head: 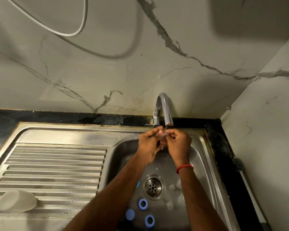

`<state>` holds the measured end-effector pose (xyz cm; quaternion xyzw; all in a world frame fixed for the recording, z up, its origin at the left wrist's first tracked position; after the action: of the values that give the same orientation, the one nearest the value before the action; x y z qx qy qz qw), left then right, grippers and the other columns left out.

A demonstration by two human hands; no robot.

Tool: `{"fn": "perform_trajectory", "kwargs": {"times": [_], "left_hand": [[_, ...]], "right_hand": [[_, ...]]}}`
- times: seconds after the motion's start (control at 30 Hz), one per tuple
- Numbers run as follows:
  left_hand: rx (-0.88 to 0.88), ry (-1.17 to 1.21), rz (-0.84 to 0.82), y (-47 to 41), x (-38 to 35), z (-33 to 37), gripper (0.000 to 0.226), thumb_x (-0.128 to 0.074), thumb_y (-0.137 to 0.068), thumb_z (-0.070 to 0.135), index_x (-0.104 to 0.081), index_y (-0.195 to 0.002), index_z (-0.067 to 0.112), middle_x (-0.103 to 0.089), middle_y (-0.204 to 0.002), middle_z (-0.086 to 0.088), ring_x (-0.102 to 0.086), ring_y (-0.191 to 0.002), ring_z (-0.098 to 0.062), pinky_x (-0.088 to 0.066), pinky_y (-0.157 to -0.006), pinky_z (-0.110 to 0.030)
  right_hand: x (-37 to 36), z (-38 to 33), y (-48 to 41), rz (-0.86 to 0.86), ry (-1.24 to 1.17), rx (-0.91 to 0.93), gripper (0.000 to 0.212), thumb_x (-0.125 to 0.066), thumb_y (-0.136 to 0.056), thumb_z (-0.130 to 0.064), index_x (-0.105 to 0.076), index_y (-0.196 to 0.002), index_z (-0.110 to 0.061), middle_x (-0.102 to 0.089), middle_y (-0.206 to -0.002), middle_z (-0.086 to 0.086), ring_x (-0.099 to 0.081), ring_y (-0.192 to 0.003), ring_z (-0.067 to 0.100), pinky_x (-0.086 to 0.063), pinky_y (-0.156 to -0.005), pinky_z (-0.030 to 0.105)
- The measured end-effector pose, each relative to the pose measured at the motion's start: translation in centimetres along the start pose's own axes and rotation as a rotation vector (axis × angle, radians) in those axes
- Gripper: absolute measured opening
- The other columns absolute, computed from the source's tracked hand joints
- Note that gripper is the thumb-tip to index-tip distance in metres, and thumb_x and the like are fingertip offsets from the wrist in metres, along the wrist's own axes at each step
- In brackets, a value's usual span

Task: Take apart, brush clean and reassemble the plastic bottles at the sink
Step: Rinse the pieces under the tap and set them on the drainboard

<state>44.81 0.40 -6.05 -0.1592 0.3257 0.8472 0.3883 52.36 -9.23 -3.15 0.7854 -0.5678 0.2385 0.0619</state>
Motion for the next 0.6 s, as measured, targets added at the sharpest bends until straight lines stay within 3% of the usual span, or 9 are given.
{"fn": "perform_trajectory", "kwargs": {"times": [0.1,0.17,0.27,0.33,0.4,0.53,0.6], "left_hand": [[-0.021,-0.020,0.060,-0.3,0.7,0.0,0.017,-0.066,-0.092,0.000,-0.072,-0.107,0.004,-0.076,-0.091,-0.011,-0.073,-0.081,-0.020,-0.061,-0.072,-0.033],[-0.098,-0.089,0.114,-0.4,1.3,0.4,0.017,-0.070,-0.088,-0.002,-0.074,-0.101,0.007,-0.077,-0.093,-0.010,-0.074,-0.090,-0.024,-0.062,-0.081,-0.038],[-0.352,-0.412,0.209,-0.5,2.0,2.0,0.019,-0.075,-0.083,-0.003,-0.078,-0.091,0.013,-0.078,-0.087,-0.002,-0.075,-0.087,-0.016,-0.061,-0.082,-0.033],[-0.473,-0.538,0.177,0.0,1.4,3.0,0.018,-0.076,-0.081,-0.004,-0.078,-0.086,0.013,-0.077,-0.080,0.002,-0.075,-0.079,-0.011,-0.060,-0.074,-0.023],[-0.520,-0.584,0.127,0.2,0.9,3.6,0.014,-0.078,-0.081,-0.002,-0.077,-0.086,0.010,-0.077,-0.080,0.002,-0.075,-0.078,-0.009,-0.058,-0.072,-0.018],[-0.565,-0.672,0.061,0.1,1.0,4.0,0.010,-0.081,-0.080,0.003,-0.077,-0.088,0.007,-0.077,-0.081,0.001,-0.074,-0.076,-0.010,-0.058,-0.073,-0.019],[-0.571,-0.696,0.028,0.0,1.0,3.8,0.008,-0.082,-0.080,0.007,-0.076,-0.086,0.007,-0.077,-0.080,0.000,-0.075,-0.075,-0.012,-0.060,-0.073,-0.025]], "right_hand": [[-1.1,0.6,0.0,-0.178,-0.113,-0.093,0.016,-0.070,-0.090,-0.010,-0.075,-0.096,-0.024,-0.075,-0.092,-0.003,-0.072,-0.086,0.012,-0.062,-0.078,0.040],[-1.6,0.9,0.0,-0.302,-0.207,-0.166,0.023,-0.066,-0.093,-0.008,-0.073,-0.109,-0.023,-0.073,-0.107,-0.001,-0.070,-0.102,0.015,-0.059,-0.089,0.041],[-1.8,0.5,0.5,-0.425,-0.343,-0.216,0.034,-0.065,-0.094,-0.010,-0.065,-0.128,-0.016,-0.070,-0.120,-0.001,-0.065,-0.113,0.014,-0.054,-0.098,0.035],[-1.3,0.0,0.6,-0.413,-0.226,-0.145,0.037,-0.064,-0.094,-0.011,-0.062,-0.131,-0.017,-0.068,-0.121,-0.005,-0.064,-0.110,0.005,-0.053,-0.094,0.025],[-0.8,-0.8,0.3,-0.377,-0.087,-0.044,0.034,-0.064,-0.095,-0.012,-0.063,-0.129,-0.015,-0.068,-0.109,-0.010,-0.066,-0.095,-0.009,-0.053,-0.083,0.013],[-0.3,-1.4,-0.7,-0.457,0.074,0.103,0.023,-0.068,-0.092,-0.011,-0.071,-0.114,-0.011,-0.072,-0.102,0.001,-0.071,-0.088,0.009,-0.060,-0.083,0.030],[-0.4,-2.0,-0.8,-0.499,0.165,0.179,0.025,-0.070,-0.088,-0.003,-0.072,-0.112,-0.009,-0.072,-0.108,0.003,-0.068,-0.097,0.008,-0.056,-0.088,0.021]]}}
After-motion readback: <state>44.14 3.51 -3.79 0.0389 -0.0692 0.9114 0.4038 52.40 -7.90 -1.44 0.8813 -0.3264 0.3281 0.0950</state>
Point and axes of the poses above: each hand's wrist, its own y-axis away from the middle knuckle, its own x-axis out of the back of the hand, z = x × y, the point moved 6 cm from there along -y, towards the middle knuckle
